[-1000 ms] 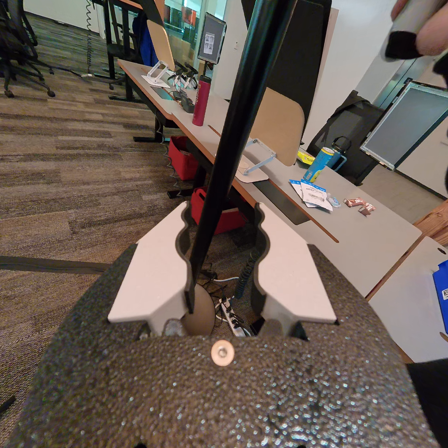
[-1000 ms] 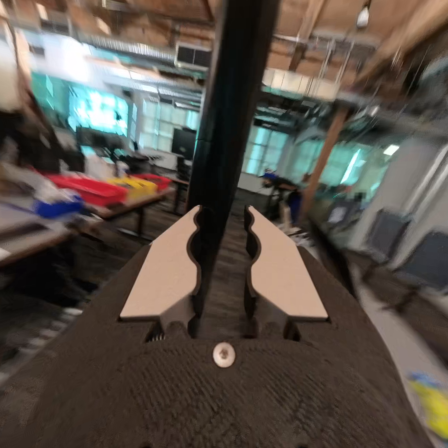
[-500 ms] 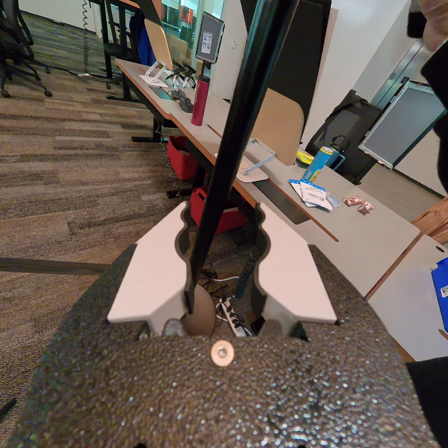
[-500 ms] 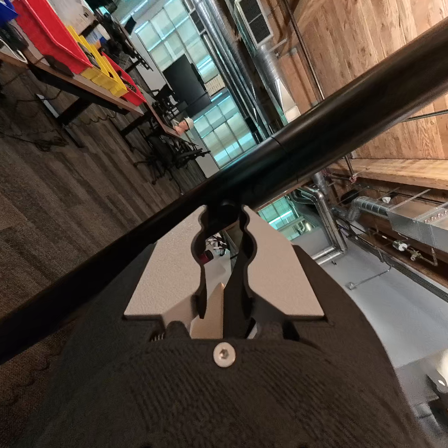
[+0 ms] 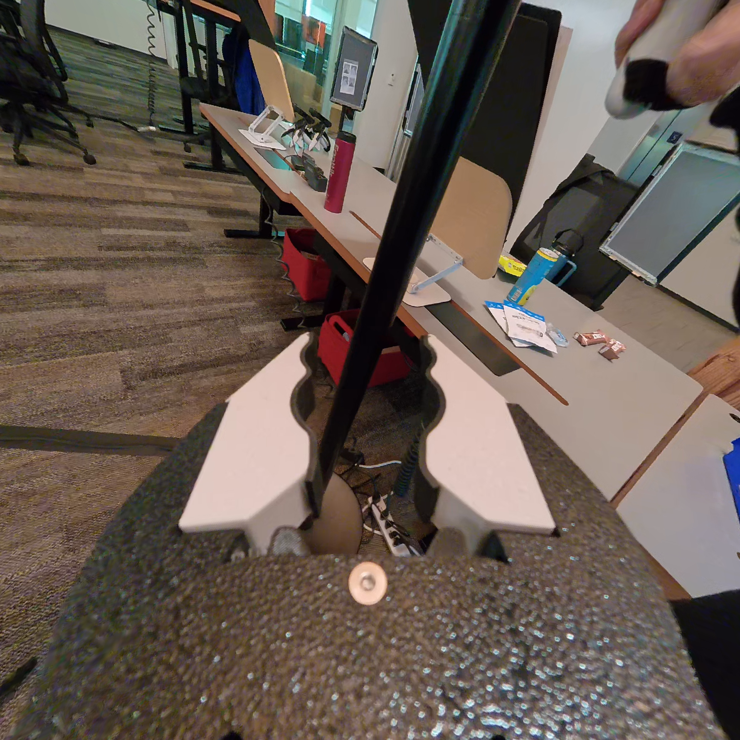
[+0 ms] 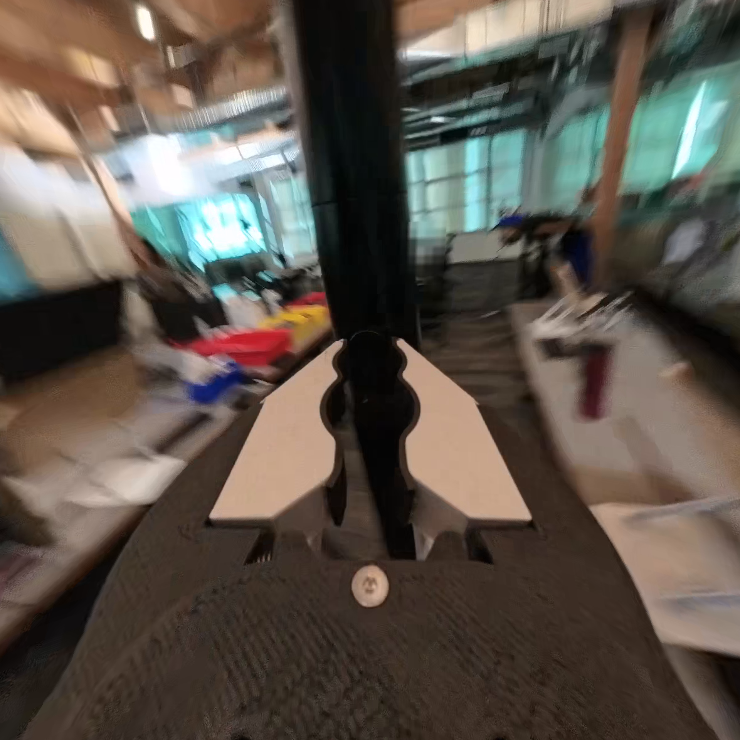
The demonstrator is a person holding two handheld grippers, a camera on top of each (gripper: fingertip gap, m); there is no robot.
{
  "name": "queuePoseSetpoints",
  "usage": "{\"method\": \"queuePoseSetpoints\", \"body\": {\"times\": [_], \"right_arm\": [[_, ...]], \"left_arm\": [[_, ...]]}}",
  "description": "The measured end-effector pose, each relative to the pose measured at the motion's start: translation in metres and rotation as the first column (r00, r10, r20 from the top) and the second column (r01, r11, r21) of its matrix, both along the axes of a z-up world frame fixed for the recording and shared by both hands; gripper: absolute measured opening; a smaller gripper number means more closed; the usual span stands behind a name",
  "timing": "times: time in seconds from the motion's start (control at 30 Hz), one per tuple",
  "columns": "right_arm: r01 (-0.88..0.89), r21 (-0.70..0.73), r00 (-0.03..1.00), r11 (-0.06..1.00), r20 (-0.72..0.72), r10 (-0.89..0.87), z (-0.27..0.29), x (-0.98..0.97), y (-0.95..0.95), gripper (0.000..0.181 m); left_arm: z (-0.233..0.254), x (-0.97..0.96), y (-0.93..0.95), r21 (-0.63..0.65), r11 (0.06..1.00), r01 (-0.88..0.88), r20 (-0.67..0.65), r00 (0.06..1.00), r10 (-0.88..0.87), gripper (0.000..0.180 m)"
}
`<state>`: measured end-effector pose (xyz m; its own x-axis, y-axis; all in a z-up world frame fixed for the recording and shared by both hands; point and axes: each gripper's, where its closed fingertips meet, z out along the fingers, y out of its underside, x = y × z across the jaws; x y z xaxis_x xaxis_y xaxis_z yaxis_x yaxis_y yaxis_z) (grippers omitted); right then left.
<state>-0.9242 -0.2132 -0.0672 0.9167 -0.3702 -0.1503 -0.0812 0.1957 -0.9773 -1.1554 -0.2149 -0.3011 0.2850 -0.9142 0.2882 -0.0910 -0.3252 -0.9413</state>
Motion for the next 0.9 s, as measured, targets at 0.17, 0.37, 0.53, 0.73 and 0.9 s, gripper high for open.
{"method": "queuePoseSetpoints", "body": {"times": [0.17, 0.37, 0.53, 0.73, 0.9], "right_arm": [[-0.059, 0.357, 0.83, 0.932, -0.501, 0.245, -0.005, -0.002, 0.0, 0.017], [-0.043, 0.352, 0.886, 0.935, -0.419, 0.198, -0.007, -0.005, 0.002, 0.018], [0.055, 0.078, 0.993, 0.995, 0.096, -0.063, -0.006, -0.022, -0.018, 0.039], [-0.149, -0.219, 0.826, 0.964, 0.509, 0.244, -0.048, -0.147, -0.003, 0.05], [-0.414, -0.447, 0.765, 0.793, 0.302, 0.569, -0.145, -0.209, 0.054, 0.09]], "left_arm": [[0.0, -0.008, 0.009, 0.002, 1.0, -0.018, 0.004, 1.0, 0.018, 0.049], [0.001, -0.024, 0.022, 0.014, 0.999, -0.051, 0.0, 0.999, 0.051, 0.05], [0.005, -0.05, 0.044, 0.048, 0.991, -0.125, -0.007, 0.992, 0.126, 0.052], [0.007, -0.104, 0.086, 0.074, 0.958, -0.279, -0.023, 0.959, 0.281, 0.056], [0.004, -0.133, 0.118, 0.083, 0.916, -0.392, -0.047, 0.917, 0.397, 0.071]]}}
